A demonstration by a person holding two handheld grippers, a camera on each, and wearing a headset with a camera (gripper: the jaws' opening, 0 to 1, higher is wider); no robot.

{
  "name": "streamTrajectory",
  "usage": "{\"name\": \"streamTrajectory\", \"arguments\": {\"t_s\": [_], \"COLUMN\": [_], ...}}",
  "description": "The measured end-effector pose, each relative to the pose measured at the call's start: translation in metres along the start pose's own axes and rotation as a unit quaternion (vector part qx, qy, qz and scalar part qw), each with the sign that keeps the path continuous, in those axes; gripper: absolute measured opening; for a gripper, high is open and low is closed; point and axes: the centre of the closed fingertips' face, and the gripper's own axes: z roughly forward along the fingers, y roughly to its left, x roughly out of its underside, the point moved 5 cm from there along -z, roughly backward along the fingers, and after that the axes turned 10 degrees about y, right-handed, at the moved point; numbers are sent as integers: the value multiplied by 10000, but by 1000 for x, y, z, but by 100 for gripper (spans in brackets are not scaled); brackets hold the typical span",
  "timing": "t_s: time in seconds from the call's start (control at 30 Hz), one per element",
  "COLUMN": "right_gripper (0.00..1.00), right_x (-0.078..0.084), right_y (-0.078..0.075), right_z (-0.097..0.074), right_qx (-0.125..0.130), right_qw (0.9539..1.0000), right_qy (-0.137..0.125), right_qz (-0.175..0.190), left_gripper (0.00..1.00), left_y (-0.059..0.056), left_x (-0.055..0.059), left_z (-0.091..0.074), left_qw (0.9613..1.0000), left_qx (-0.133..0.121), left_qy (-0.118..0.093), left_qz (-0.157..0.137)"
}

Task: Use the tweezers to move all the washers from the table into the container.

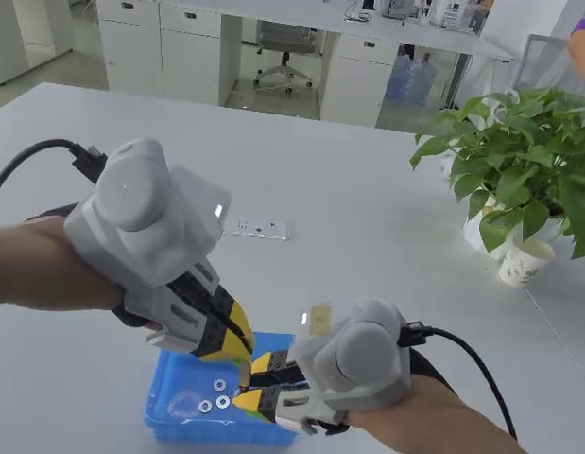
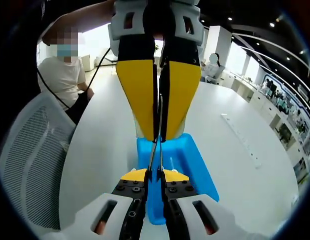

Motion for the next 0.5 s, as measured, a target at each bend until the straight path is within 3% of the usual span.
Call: {"name": "streamTrajectory", "arguments": {"t_s": [0.5], "right_gripper": [11], "right_x": [22], "right_y": [38], "right_z": [1], "right_qx": [-67], "right_qw": [9998], "right_qy": [89], "right_qz": [168], "left_gripper": [5], "left_y": [-35], "left_x": [-1], "left_z": [23], "left_qw": [9997], "left_qx": [213], "left_qy": [-109], "left_qz": [74]}}
